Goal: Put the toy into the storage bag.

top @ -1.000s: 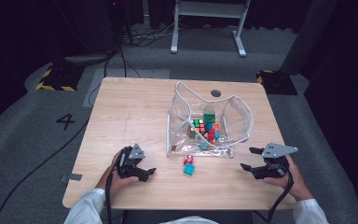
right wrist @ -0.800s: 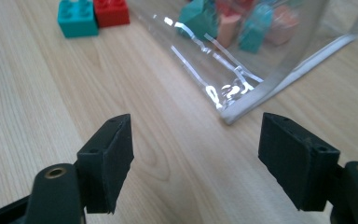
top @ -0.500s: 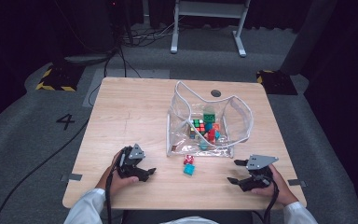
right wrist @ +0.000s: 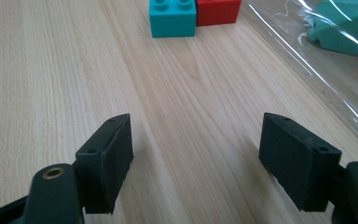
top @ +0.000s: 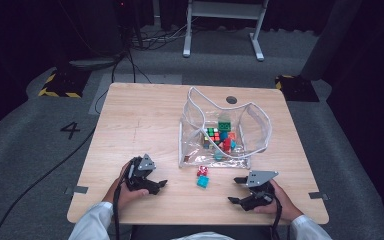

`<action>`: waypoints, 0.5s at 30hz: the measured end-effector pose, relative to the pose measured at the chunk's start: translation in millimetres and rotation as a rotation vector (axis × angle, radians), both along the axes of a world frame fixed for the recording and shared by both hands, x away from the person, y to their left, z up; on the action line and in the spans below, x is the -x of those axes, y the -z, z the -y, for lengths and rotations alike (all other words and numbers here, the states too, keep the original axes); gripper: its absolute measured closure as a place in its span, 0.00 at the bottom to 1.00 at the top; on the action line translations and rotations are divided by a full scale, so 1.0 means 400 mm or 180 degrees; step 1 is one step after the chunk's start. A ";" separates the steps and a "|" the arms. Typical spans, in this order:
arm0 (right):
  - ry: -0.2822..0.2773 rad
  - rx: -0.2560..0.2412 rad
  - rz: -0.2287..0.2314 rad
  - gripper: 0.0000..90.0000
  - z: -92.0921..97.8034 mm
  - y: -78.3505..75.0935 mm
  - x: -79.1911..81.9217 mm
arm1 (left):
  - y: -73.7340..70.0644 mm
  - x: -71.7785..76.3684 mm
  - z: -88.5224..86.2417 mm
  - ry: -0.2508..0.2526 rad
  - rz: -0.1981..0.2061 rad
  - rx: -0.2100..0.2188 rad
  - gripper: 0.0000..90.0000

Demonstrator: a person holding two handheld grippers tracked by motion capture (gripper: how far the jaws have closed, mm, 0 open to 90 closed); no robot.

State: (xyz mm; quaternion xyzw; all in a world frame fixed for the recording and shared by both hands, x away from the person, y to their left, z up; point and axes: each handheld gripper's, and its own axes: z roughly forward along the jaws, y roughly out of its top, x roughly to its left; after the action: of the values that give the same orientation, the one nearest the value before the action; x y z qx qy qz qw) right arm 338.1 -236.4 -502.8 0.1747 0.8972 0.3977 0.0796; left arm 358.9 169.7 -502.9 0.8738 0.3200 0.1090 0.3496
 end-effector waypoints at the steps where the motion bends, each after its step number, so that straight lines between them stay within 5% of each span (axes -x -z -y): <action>1: 0.0029 0.0007 -0.0036 0.29 -0.006 -0.001 0.004 | 0.000 0.000 0.000 0.0000 0.0001 0.0000 0.16; 15: -0.0086 0.0018 -0.0069 0.27 -0.111 0.001 -0.001 | 0.000 -0.001 0.000 0.0018 -0.0002 -0.0001 0.16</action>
State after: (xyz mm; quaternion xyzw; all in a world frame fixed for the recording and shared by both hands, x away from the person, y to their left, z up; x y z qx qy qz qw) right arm 338.6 -191.9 -503.2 0.1666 0.9015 0.3942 0.0649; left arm 359.4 169.6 -502.9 0.8748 0.3176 0.1078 0.3497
